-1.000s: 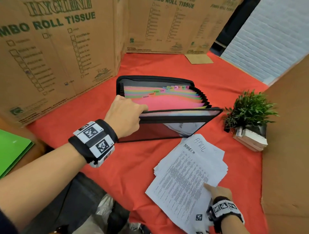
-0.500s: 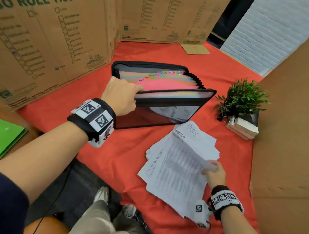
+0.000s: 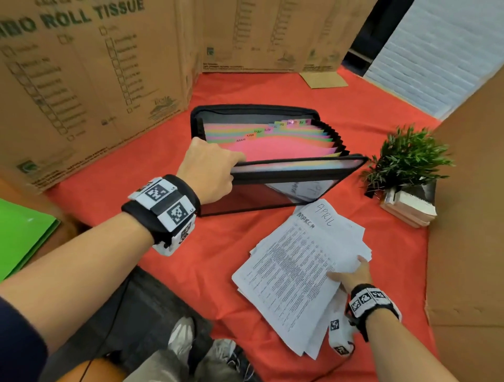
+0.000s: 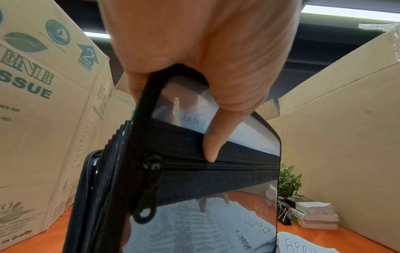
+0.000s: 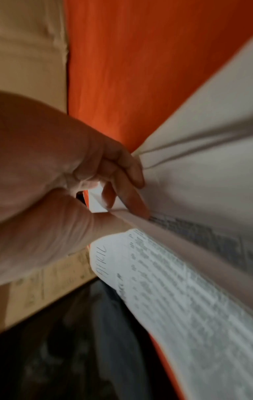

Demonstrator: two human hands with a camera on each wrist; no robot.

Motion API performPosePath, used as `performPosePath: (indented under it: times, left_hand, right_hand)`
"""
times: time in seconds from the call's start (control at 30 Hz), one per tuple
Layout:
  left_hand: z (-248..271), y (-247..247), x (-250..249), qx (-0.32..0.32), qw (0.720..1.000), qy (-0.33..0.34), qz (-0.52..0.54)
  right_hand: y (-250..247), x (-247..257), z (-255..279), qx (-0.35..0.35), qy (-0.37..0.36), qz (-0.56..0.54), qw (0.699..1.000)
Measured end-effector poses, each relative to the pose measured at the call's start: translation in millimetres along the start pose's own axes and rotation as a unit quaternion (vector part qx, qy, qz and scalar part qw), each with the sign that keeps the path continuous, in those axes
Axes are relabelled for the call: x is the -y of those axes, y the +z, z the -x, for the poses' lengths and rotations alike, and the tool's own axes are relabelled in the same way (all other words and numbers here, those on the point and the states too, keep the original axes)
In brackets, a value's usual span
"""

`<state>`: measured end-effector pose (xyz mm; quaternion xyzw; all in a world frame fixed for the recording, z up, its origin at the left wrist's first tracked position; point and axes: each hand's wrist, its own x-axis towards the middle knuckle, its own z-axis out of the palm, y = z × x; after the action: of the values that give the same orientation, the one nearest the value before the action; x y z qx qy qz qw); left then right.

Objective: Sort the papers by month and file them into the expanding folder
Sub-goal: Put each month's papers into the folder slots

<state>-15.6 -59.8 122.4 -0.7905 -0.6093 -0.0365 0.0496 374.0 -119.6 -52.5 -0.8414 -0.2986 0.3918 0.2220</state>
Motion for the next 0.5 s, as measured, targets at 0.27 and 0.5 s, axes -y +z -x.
performPosePath:
  times: [0.27,0.5]
  left_hand:
    - [2.6,2.7,-1.1,-0.006,1.0,0.0,0.017]
    - [1.9,3.6,0.2,0.0,1.0,-0.004,0.027]
  right_hand:
    - [-10.5,11.1,-22.4,0.036,-0.023,0.191,0.981]
    - [-12.2,14.3,-17.9,0.056,-0.049,0.273,0.959]
